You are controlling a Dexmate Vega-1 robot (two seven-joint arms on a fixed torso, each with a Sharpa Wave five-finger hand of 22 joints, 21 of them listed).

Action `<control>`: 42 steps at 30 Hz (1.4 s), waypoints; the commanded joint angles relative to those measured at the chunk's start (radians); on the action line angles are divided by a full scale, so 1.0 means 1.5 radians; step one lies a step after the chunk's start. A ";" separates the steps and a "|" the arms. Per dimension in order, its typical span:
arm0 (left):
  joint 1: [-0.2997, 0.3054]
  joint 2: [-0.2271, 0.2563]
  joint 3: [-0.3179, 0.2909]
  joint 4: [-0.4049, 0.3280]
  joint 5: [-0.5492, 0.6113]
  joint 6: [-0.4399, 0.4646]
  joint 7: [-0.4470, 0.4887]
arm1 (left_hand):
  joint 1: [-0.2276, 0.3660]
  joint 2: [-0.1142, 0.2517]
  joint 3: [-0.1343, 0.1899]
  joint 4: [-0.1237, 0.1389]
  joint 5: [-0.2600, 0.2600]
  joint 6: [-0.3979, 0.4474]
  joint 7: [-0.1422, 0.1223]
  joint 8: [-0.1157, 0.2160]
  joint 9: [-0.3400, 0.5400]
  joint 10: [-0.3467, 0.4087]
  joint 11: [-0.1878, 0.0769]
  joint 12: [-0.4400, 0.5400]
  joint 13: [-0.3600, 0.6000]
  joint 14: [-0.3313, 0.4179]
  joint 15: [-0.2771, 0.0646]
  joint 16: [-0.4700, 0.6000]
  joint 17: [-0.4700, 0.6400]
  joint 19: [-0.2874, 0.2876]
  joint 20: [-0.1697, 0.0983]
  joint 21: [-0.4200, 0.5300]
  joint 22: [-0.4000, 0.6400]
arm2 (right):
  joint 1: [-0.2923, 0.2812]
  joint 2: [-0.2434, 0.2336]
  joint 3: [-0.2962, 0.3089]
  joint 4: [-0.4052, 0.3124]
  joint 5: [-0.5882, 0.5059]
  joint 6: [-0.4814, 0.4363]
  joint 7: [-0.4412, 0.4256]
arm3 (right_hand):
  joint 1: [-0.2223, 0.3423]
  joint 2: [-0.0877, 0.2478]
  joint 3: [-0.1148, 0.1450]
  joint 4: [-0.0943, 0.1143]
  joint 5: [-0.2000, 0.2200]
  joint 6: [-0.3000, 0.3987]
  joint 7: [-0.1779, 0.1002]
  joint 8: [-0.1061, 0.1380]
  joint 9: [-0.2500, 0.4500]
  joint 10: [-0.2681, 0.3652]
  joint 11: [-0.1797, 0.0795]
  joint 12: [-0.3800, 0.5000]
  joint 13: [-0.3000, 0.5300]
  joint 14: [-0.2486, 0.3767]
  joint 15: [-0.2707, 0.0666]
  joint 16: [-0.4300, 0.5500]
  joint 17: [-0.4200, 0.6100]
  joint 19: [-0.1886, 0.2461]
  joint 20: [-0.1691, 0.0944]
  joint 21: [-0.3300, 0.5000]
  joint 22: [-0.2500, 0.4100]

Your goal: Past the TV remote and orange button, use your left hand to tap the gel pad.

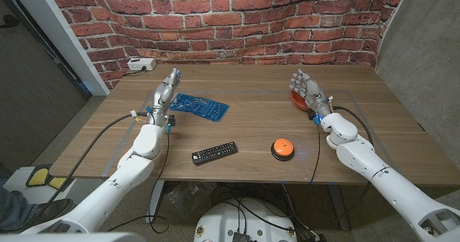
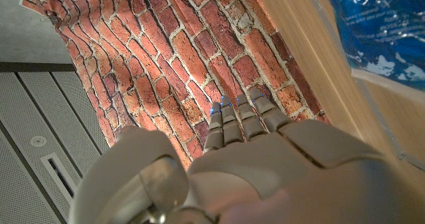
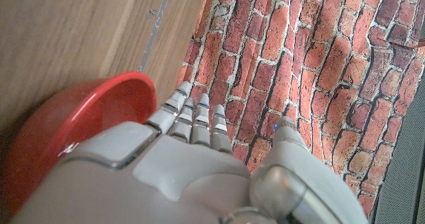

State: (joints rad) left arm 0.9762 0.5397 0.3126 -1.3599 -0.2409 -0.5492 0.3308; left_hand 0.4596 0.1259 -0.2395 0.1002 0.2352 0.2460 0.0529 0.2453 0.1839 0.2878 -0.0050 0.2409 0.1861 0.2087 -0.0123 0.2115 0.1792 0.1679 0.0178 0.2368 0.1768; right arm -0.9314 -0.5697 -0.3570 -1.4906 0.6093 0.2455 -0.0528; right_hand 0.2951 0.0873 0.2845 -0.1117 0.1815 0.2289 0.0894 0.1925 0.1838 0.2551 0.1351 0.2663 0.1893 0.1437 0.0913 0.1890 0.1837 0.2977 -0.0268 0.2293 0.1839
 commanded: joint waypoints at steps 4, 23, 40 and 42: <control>-0.017 0.009 0.011 0.025 0.202 0.046 0.185 | 0.010 -0.001 0.002 -0.007 0.007 0.014 -0.005 0.005 0.001 0.013 -0.004 0.005 0.002 0.008 -0.005 -0.001 0.001 -0.001 -0.006 -0.005 0.001 | -0.016 -0.009 0.005 -0.019 0.004 -0.011 -0.012 | 0.003 0.001 0.003 0.000 0.002 0.005 0.000 0.004 0.004 0.006 -0.002 -0.001 0.001 0.007 -0.001 0.001 0.002 0.007 -0.002 0.002 0.002; -0.016 0.082 0.046 -0.037 0.295 0.162 0.227 | 0.020 0.000 0.003 -0.010 0.011 0.023 -0.011 0.002 0.001 0.024 -0.008 0.002 0.002 0.020 -0.010 -0.003 0.001 -0.003 -0.008 -0.010 0.001 | -0.039 -0.017 0.008 -0.064 -0.002 -0.018 -0.038 | 0.004 0.001 0.004 -0.002 0.002 0.004 0.001 0.004 0.004 0.006 -0.002 -0.003 0.001 0.008 -0.001 0.000 0.002 0.008 -0.002 0.002 0.002; -0.002 0.143 0.067 -0.128 0.340 0.325 0.197 | 0.024 0.001 0.003 -0.011 0.012 0.029 -0.013 -0.001 0.001 0.027 -0.015 -0.001 0.002 0.019 -0.013 -0.006 0.001 -0.010 -0.009 -0.015 0.001 | -0.046 -0.034 0.012 -0.081 0.010 -0.037 -0.031 | 0.004 0.002 0.005 -0.003 0.003 -0.001 0.002 0.002 0.004 0.004 0.000 -0.006 0.001 0.007 0.000 -0.001 0.002 0.010 -0.002 0.001 0.002; -0.005 0.147 0.072 -0.132 0.344 0.339 0.190 | 0.025 0.001 0.003 -0.011 0.012 0.029 -0.015 -0.002 0.001 0.025 -0.016 -0.004 0.002 0.014 -0.016 -0.009 0.001 -0.014 -0.005 -0.017 0.001 | -0.047 -0.035 0.015 -0.085 0.010 -0.039 -0.034 | 0.004 0.002 0.005 -0.003 0.003 -0.001 0.002 0.002 0.004 0.004 0.001 -0.006 0.001 0.007 0.000 -0.001 0.002 0.010 -0.002 0.001 0.002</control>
State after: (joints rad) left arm 0.9663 0.7105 0.3955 -1.4899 0.2375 -0.1802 0.6564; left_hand 0.4880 0.1310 -0.2355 0.0881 0.2478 0.2807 0.0288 0.2453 0.1837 0.3239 -0.0194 0.2408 0.1863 0.2316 -0.0252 0.2032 0.1791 0.1526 0.0033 0.2166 0.1769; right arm -0.9936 -0.6061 -0.3450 -1.5944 0.6171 0.2051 -0.0988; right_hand 0.2951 0.0873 0.2886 -0.1158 0.1808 0.2287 0.0893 0.1925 0.1884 0.2549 0.1351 0.2580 0.1891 0.1527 0.0896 0.1890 0.1836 0.3032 -0.0249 0.2293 0.1838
